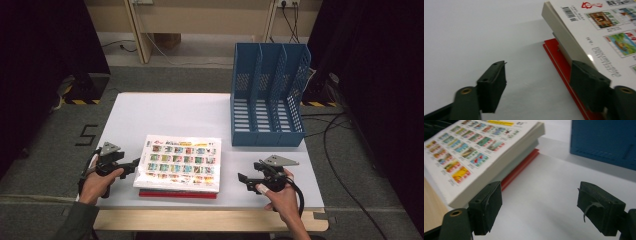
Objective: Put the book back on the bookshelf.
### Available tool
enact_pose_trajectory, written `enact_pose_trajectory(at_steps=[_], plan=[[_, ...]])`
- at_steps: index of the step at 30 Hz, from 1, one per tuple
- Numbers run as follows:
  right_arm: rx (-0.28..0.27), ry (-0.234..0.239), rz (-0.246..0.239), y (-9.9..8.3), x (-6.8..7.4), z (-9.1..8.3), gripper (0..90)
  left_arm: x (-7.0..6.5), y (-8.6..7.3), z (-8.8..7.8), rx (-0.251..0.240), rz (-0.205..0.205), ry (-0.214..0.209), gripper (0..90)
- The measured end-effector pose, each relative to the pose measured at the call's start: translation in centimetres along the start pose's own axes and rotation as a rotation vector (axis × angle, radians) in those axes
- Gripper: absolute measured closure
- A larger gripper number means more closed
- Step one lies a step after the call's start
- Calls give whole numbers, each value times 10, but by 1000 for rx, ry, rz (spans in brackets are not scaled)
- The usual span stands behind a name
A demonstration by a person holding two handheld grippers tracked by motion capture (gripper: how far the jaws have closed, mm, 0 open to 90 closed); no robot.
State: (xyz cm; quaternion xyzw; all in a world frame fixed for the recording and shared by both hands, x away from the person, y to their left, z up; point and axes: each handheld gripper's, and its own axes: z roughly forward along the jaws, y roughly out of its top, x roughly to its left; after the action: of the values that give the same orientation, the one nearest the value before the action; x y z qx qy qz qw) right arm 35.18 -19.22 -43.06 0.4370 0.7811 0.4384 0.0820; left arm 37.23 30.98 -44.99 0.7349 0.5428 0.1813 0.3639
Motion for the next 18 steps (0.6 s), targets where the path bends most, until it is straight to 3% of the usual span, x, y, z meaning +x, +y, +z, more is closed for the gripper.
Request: enact_pose_trajectory(at_steps=[4, 9, 14, 17, 18], plan=[[17, 38, -8, 5, 11, 9, 212, -4, 0, -2, -7, 26, -23, 417], [23, 87, 8, 9, 22, 20, 213, -7, 1, -4, -3, 19, -44, 535], [17, 147, 45, 13, 27, 27, 213, -12, 1, -9, 4, 13, -83, 535], [26, 156, 47, 15, 29, 33, 211, -16, 3, -11, 2, 31, -75, 419], [28, 155, 44, 15, 29, 34, 211, -18, 4, -11, 1, 27, -83, 426]])
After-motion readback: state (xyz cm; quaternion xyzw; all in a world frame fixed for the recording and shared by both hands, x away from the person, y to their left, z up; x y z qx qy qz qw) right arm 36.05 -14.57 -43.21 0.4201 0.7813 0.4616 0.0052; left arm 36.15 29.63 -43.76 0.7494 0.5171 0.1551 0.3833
